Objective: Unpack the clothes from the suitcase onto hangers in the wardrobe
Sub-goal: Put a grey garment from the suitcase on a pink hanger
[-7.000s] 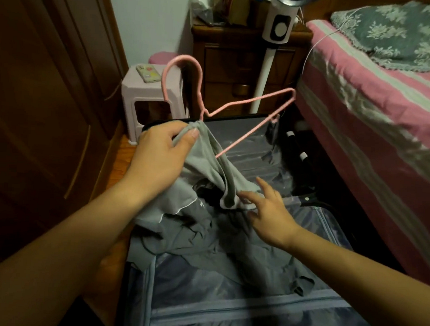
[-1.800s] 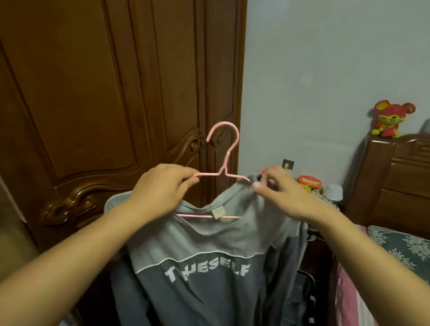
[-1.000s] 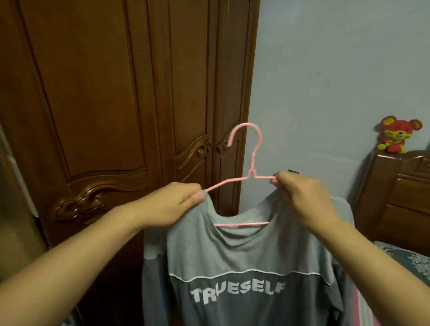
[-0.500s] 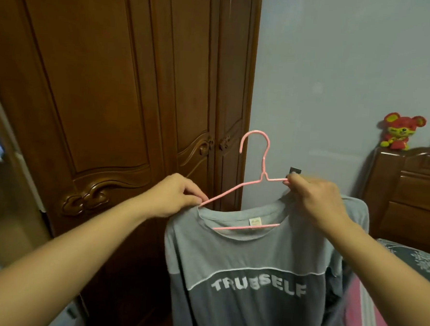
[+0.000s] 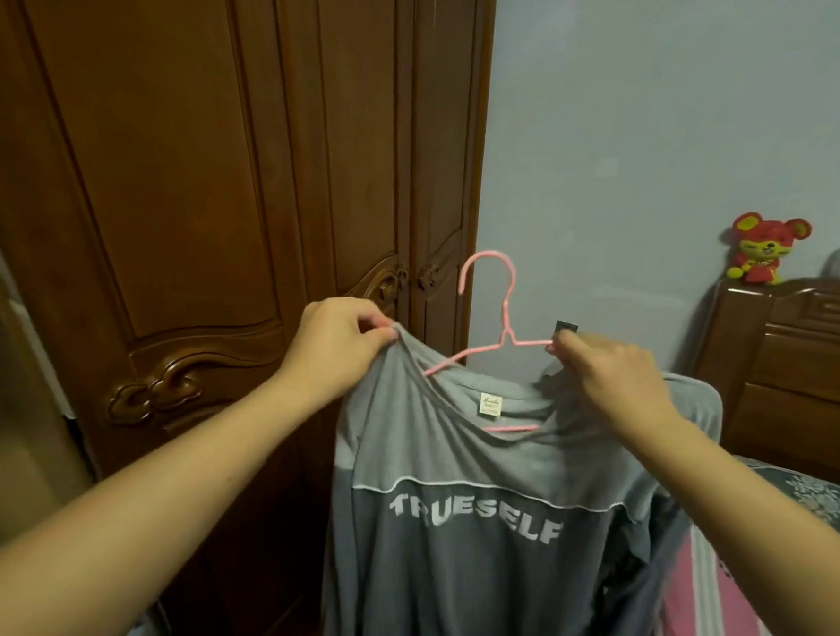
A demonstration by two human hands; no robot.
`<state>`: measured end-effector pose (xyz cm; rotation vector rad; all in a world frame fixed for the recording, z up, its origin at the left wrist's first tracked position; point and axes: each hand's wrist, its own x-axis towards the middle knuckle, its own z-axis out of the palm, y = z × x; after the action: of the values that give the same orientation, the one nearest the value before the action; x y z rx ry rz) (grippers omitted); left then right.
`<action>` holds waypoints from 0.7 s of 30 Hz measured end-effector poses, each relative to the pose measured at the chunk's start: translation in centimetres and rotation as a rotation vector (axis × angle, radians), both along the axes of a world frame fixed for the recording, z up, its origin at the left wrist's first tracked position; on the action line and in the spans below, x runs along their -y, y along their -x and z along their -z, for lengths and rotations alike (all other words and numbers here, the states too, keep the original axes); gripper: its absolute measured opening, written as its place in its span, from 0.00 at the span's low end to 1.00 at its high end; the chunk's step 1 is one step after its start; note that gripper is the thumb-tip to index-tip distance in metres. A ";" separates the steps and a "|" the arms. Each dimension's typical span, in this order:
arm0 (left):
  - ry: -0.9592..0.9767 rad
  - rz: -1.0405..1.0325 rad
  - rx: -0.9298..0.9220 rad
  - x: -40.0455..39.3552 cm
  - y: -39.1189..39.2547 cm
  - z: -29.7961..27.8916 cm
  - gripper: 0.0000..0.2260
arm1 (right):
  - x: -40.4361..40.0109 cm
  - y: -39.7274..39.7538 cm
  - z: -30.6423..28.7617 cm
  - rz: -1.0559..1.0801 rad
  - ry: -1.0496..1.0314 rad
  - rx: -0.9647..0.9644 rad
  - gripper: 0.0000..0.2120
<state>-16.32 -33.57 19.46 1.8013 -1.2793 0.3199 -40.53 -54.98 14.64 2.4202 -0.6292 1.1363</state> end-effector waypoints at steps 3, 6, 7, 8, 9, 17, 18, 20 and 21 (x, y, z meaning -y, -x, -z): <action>-0.134 0.369 0.148 -1.2 4.6 0.3 0.02 | 0.1 -0.5 0.1 0.035 -0.048 0.078 0.15; -0.189 0.379 0.455 -2.7 4.7 0.7 0.11 | 1.1 0.2 -1.0 0.040 -0.091 0.261 0.16; -0.083 0.238 0.508 -2.6 2.8 0.5 0.14 | 1.4 0.6 -1.3 0.033 -0.089 0.300 0.17; -0.011 0.108 0.435 -2.6 0.9 0.1 0.16 | 1.6 1.0 -1.6 0.025 -0.089 0.330 0.17; 0.001 0.029 0.284 -2.6 -1.0 -0.4 0.18 | 1.6 1.3 -1.7 0.011 -0.092 0.350 0.18; -0.153 0.096 0.023 -2.2 -4.5 0.6 0.10 | 2.6 1.0 -1.5 -0.021 -0.098 0.366 0.20; -0.127 0.039 0.086 -2.1 -4.9 0.4 0.10 | 2.6 1.1 -1.4 -0.026 -0.089 0.364 0.20; -0.060 -0.039 0.122 -2.2 -5.5 -0.2 0.09 | 2.5 1.0 -1.4 -0.051 -0.065 0.356 0.19; -0.041 -0.056 0.116 -2.3 -5.8 -0.3 0.09 | 2.5 1.0 -1.6 -0.060 -0.059 0.351 0.18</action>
<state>-10.57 -31.29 19.76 1.8792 -1.3256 0.4380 -41.56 -57.49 16.26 2.3175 -0.7067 1.6083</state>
